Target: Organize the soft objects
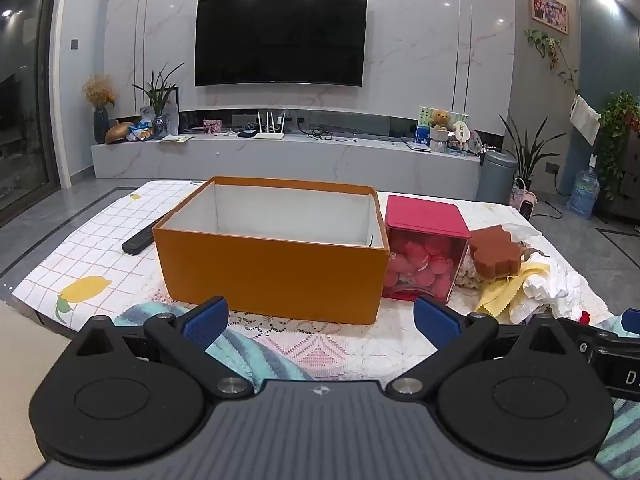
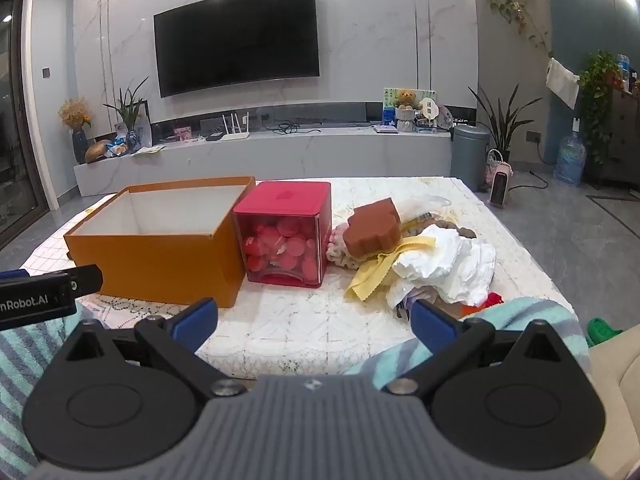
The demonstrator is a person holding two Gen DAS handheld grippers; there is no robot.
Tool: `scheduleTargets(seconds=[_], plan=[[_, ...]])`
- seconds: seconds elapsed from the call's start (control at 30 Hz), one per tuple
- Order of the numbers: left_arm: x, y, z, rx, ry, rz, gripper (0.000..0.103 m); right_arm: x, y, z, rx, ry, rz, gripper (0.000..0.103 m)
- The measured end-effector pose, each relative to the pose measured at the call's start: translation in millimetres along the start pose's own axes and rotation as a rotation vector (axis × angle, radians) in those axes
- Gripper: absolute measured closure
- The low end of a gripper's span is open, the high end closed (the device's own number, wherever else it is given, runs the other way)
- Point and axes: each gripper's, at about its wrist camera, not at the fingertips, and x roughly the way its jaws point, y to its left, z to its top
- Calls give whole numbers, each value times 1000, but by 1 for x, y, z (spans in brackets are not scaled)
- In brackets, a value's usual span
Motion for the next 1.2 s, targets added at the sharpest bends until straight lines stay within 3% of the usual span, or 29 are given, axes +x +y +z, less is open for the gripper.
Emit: scheduleTargets(seconds=[1.2], plan=[[-3, 0, 1, -15, -5, -9, 0, 4, -1, -1, 4, 21, -6, 3]])
